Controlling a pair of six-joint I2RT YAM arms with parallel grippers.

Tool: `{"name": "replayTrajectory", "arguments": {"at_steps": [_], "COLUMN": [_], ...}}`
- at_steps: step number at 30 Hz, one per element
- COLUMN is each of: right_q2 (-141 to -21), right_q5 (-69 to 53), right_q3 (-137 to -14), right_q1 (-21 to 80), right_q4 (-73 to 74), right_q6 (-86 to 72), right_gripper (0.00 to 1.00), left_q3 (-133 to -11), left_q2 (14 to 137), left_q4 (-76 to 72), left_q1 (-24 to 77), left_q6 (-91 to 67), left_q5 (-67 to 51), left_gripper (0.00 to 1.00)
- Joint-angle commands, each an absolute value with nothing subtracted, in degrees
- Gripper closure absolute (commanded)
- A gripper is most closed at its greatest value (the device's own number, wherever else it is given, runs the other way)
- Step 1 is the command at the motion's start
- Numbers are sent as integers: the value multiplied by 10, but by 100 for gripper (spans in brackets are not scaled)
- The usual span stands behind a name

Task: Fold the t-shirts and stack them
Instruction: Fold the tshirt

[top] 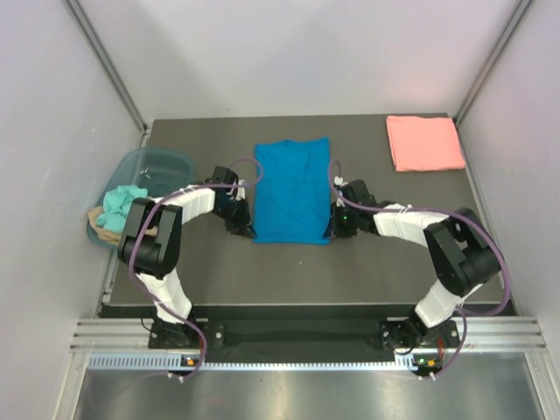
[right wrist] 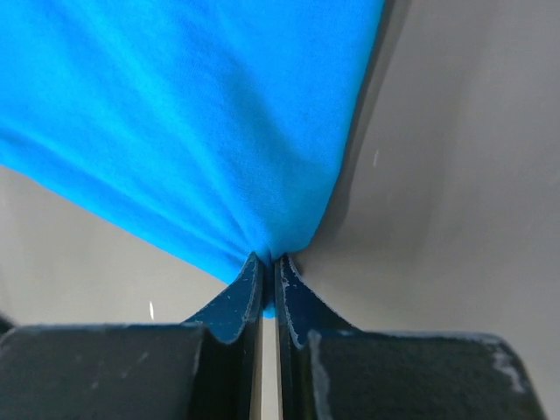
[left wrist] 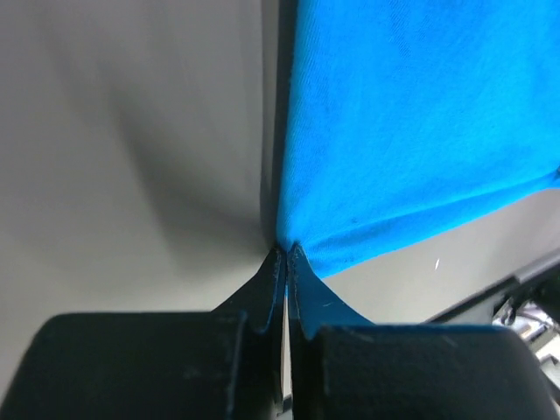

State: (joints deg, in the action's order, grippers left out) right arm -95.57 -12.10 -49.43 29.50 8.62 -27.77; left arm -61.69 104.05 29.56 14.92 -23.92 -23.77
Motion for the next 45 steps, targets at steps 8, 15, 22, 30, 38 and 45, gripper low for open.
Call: {"name": "replayTrajectory", "arguments": {"at_steps": [8, 15, 22, 30, 38, 45], "right_q2": [-844, -770, -782, -805, -833, -846], "right_q5": [-186, -154, -171, -170, -176, -184], "right_q3": [-402, -387, -372, -355, -353, -351], "right_q1": [300, 301, 301, 301, 301, 302], "right_q4": [97, 147, 117, 77, 47, 34], "right_q6": [-271, -273, -268, -272, -277, -277], "right_gripper": [85, 58, 58, 58, 61, 70], "left_q3": [-489, -461, -439, -418, -417, -433], "left_q2": [919, 880, 892, 912, 929, 947], "left_q4": [323, 308, 271, 241, 228, 222], "left_q1": [158, 159, 160, 164, 165, 165], "left_q6": [-234, -244, -262, -274, -275, -272], "left_q5": [-259, -270, -280, -267, -267, -272], "left_gripper": [68, 46, 45, 47, 55, 75]}}
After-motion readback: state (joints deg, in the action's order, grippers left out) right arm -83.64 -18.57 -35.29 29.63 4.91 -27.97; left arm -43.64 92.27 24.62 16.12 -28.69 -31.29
